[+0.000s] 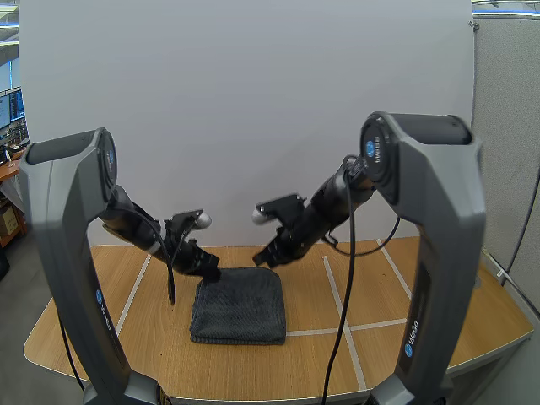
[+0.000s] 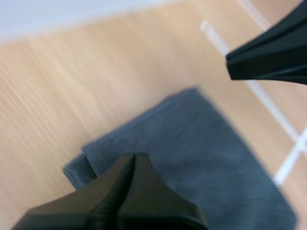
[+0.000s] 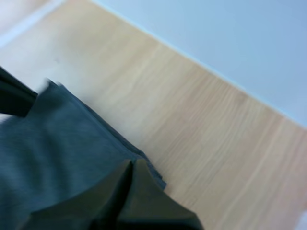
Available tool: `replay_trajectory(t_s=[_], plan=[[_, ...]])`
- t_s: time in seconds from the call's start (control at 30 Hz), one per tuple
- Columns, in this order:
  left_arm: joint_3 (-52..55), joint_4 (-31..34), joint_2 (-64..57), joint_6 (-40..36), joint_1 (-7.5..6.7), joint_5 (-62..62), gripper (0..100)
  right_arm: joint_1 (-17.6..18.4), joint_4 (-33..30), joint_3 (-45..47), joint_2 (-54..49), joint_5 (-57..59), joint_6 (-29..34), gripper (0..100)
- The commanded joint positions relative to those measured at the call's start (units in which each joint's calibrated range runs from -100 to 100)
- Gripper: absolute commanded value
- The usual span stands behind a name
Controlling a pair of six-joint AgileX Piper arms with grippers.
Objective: Fold the towel
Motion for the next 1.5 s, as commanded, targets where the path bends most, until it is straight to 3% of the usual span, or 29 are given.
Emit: replay_trajectory(t_s=[0.0, 0.2, 0.3, 0.5, 0.53, 0.6, 0.83, 1.23, 1.47], plan=[[1.4, 1.2, -14.5, -1.6, 4.55, 16.7, 0, -4.3, -7.8, 0.4, -17.8, 25.3, 7.3, 0], [4.7, 3.0, -16.9, -2.0, 10.64, 20.5, 0, -8.2, -8.0, 3.5, -23.9, 39.1, 7.9, 0], [6.4, 5.5, -16.8, -2.0, 12.48, 20.5, 8, -8.6, -8.0, 7.0, -25.4, 40.2, 7.7, 0], [8.1, 6.9, -16.4, -2.0, 13.34, 20.5, 49, -8.6, -8.2, 13.1, -25.1, 35.4, 6.9, 0], [8.1, 6.2, -15.5, -2.0, 13.34, 20.5, 74, -8.6, -8.2, 14.2, -25.1, 33.8, 6.0, 0], [8.1, 5.2, -14.1, -2.5, 13.34, 20.5, 100, -8.6, -8.7, 16.1, -25.1, 29.9, 5.8, 0], [8.1, 4.3, -4.6, -4.6, 13.27, 20.5, 100, -8.6, -8.8, 20.1, -21.9, 22.8, 3.8, 0], [8.1, -3.7, 6.1, -2.2, 13.27, 20.5, 100, -8.6, -8.3, 20.1, -14.8, 17.9, 2.6, 0], [8.1, -3.9, 6.1, -2.0, 10.59, 20.5, 100, -8.4, -5.4, 20.1, -13.6, 17.6, 0.4, 0]])
